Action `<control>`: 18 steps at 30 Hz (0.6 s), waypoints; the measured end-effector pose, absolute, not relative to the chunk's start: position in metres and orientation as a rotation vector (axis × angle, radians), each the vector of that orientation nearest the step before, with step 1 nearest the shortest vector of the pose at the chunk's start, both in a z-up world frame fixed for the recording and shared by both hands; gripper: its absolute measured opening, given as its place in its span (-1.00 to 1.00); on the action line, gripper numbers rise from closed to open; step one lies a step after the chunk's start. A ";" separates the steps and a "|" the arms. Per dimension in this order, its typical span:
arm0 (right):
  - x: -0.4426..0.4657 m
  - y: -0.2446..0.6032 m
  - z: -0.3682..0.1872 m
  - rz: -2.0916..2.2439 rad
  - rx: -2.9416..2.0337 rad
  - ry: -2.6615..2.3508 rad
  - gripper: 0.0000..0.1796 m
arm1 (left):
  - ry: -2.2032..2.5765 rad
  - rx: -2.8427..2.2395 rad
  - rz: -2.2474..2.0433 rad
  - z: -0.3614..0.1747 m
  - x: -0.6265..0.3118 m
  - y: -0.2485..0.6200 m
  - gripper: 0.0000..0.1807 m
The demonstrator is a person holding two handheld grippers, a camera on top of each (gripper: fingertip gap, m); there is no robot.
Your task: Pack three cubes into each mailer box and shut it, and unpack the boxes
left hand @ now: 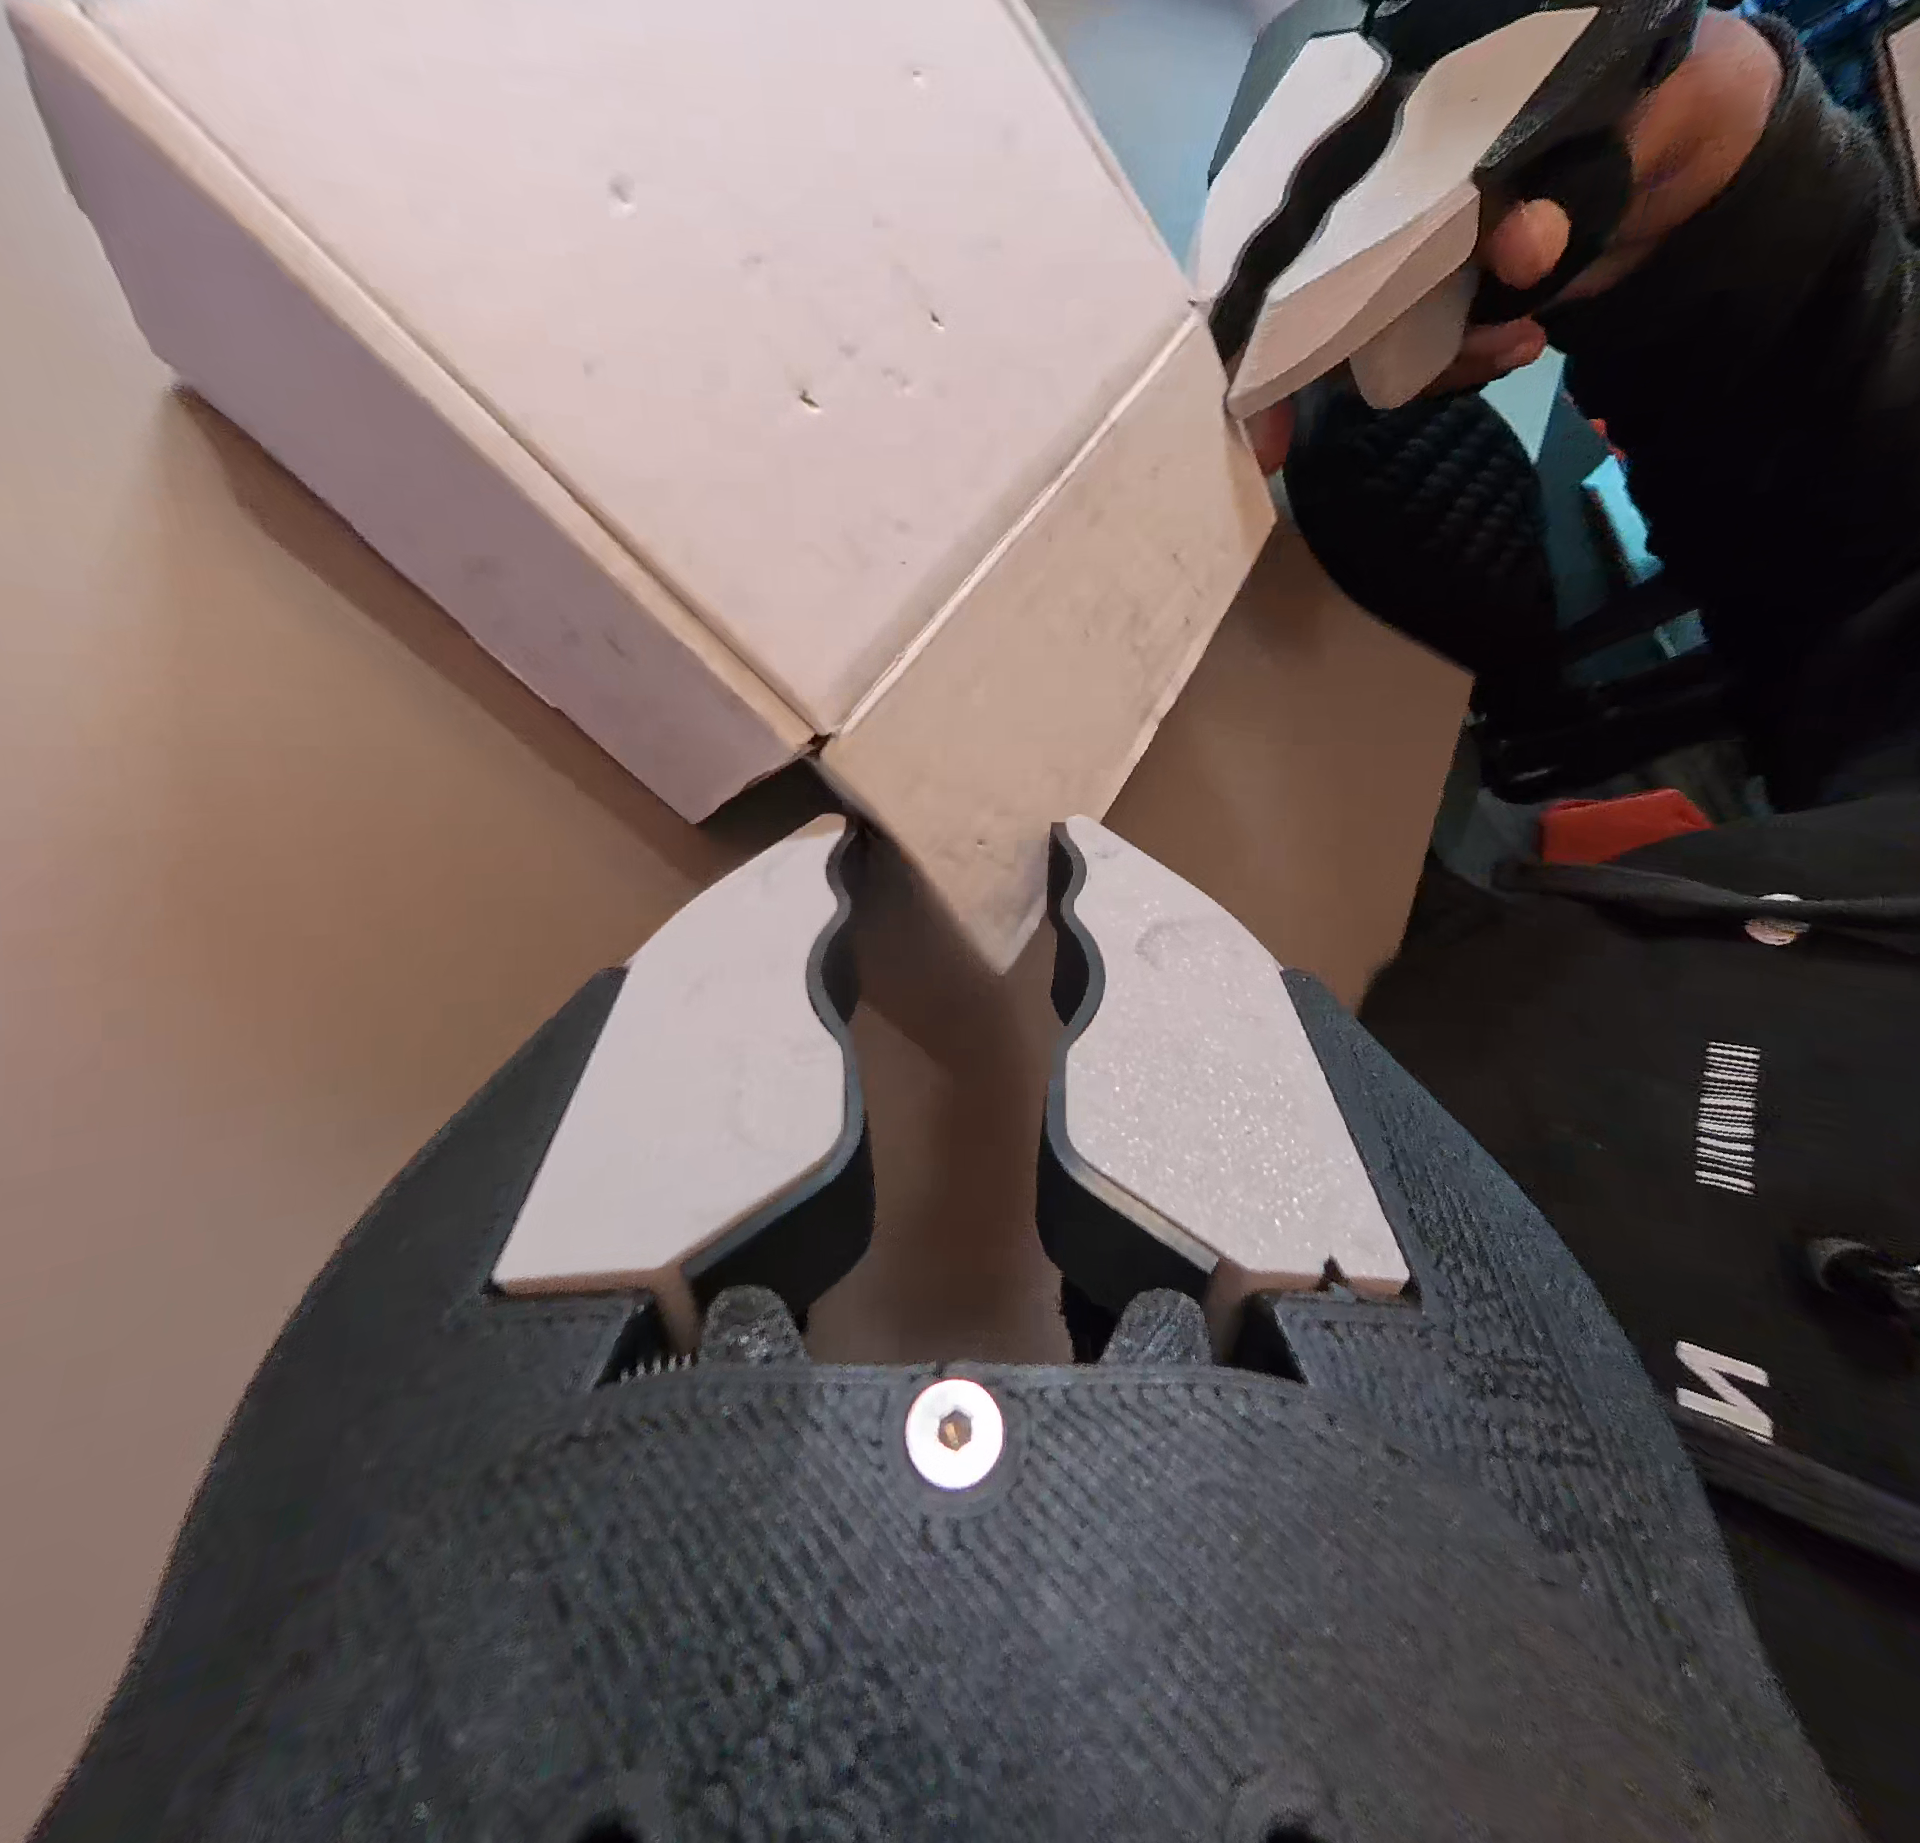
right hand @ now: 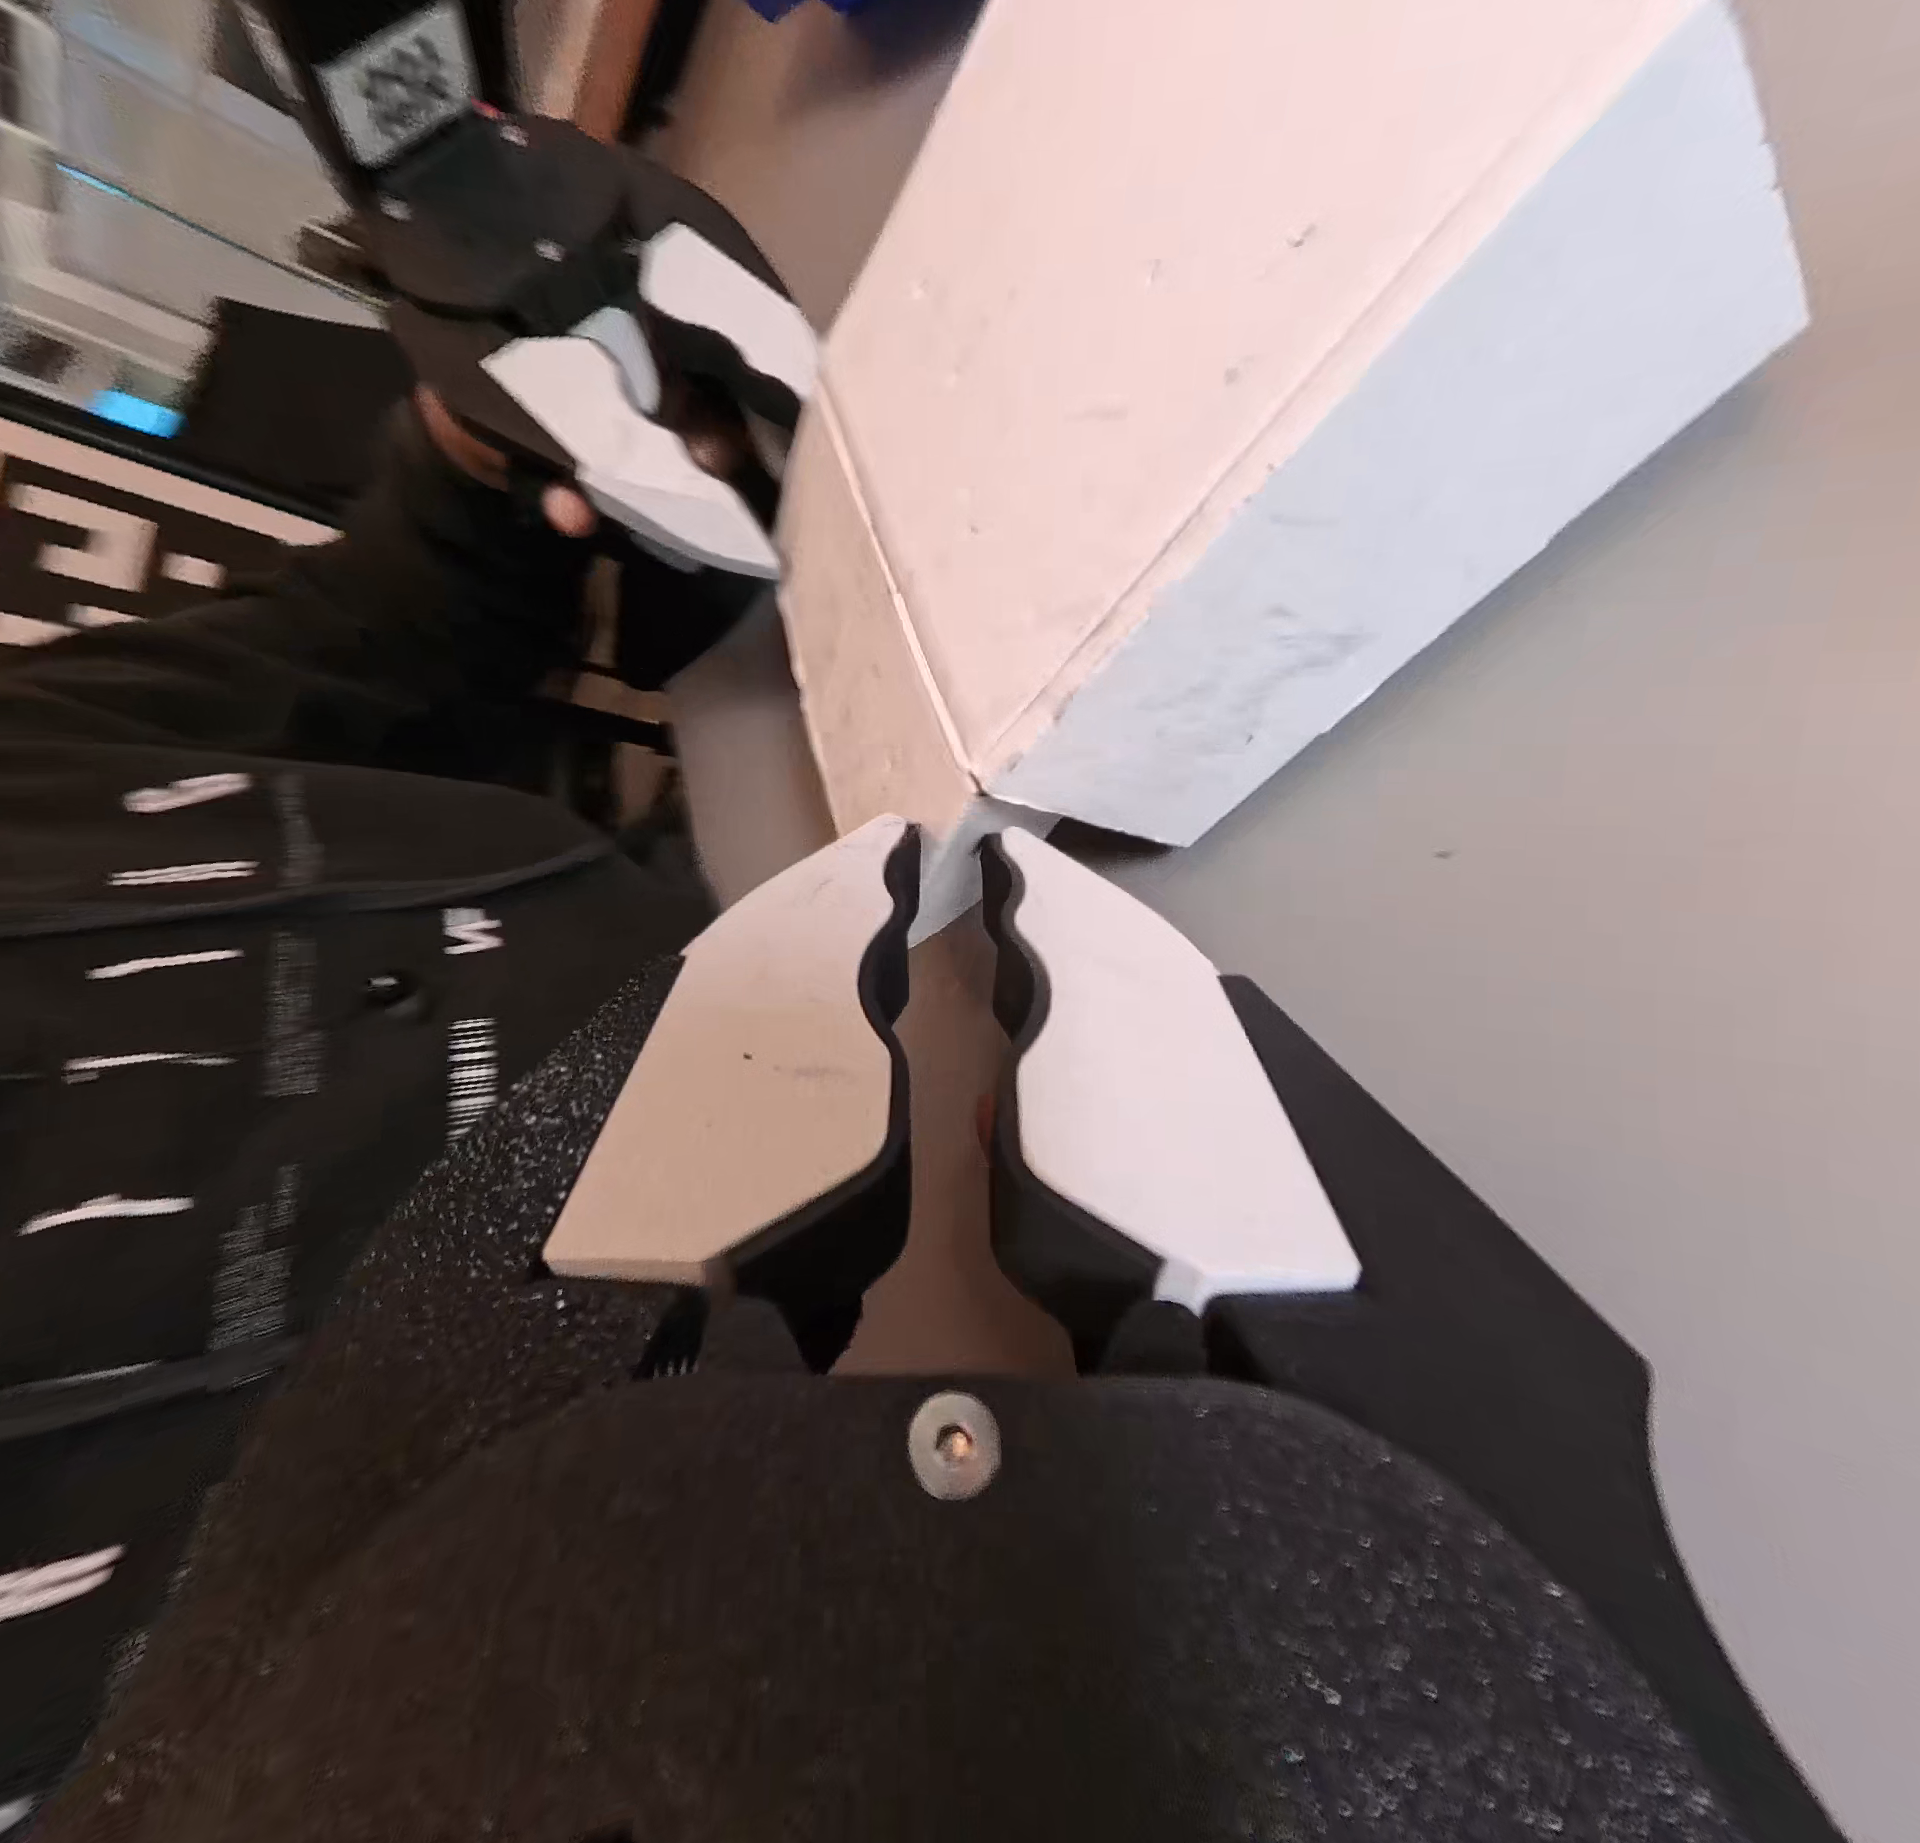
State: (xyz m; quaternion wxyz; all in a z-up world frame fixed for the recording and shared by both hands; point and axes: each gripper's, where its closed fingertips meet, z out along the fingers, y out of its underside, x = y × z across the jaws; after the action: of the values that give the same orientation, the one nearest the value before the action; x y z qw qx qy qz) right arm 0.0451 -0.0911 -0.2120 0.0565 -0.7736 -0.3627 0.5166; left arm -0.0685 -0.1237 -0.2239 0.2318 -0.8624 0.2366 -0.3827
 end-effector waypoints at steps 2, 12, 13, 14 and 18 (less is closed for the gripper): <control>0.046 -0.087 -0.216 1.460 -2.307 -1.129 -0.87 | 0.654 -2.360 -1.047 -0.224 -0.068 -0.124 -0.63; 0.049 -0.081 -0.218 1.148 -2.160 -1.229 -0.71 | 0.643 -2.288 -0.945 -0.222 -0.078 -0.119 -0.66; 0.049 -0.082 -0.218 1.113 -2.157 -1.244 -0.72 | 0.642 -2.288 -0.927 -0.221 -0.080 -0.119 -0.67; 0.050 -0.083 -0.218 1.082 -2.165 -1.250 -0.72 | 0.641 -2.287 -0.913 -0.221 -0.080 -0.120 -0.68; 0.051 -0.084 -0.218 0.994 -2.184 -1.270 -0.72 | 0.660 -2.269 -0.851 -0.221 -0.082 -0.120 -0.69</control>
State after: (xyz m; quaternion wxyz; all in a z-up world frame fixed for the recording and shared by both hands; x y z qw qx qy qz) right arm 0.0506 -0.0842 -0.2181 0.2117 -0.7862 -0.4573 0.3577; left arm -0.0823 -0.1204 -0.2206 0.3099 -0.8590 0.2497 -0.3220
